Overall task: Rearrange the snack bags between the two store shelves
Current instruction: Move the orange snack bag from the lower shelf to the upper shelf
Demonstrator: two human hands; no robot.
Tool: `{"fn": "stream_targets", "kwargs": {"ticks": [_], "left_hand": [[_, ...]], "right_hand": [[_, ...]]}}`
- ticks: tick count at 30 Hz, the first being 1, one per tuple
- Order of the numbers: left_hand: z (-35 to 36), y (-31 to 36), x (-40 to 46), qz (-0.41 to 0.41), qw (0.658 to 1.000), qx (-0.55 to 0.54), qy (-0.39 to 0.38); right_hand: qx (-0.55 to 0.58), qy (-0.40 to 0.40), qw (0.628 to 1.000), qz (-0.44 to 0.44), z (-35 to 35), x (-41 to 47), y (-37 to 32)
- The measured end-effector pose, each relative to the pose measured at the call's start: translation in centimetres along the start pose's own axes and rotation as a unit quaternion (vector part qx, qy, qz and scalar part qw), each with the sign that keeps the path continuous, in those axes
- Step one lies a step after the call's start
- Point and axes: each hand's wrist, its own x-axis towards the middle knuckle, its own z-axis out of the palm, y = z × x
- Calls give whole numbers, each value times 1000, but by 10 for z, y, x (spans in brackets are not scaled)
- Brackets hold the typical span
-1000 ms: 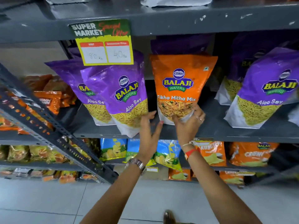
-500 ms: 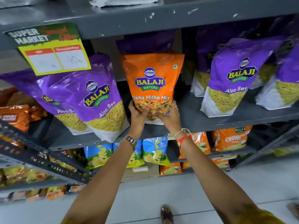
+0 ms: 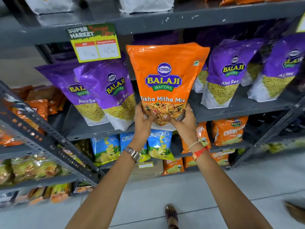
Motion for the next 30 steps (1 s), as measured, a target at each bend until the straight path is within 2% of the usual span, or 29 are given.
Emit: {"fn": "stream_targets", "kwargs": {"ticks": [8,13,18,27,30], "left_hand": [[-31,101,-29,121,992,8,44],[-58,161,-24,155,986,-37,39],[-92,208,-3,195,979,-19,61],[-158,286,42,177,981,37,69],[-175,300,61,153,983,52,92]], "right_hand": [[6,43,995,-92,-3,-22,-99],[1,44,986,-160,3,-17,-174],[4,31,982,-188,27,-1,-231],[59,-38,975,-210,96,50,-311],[56,-71,975,-202,121,69,-328]]}}
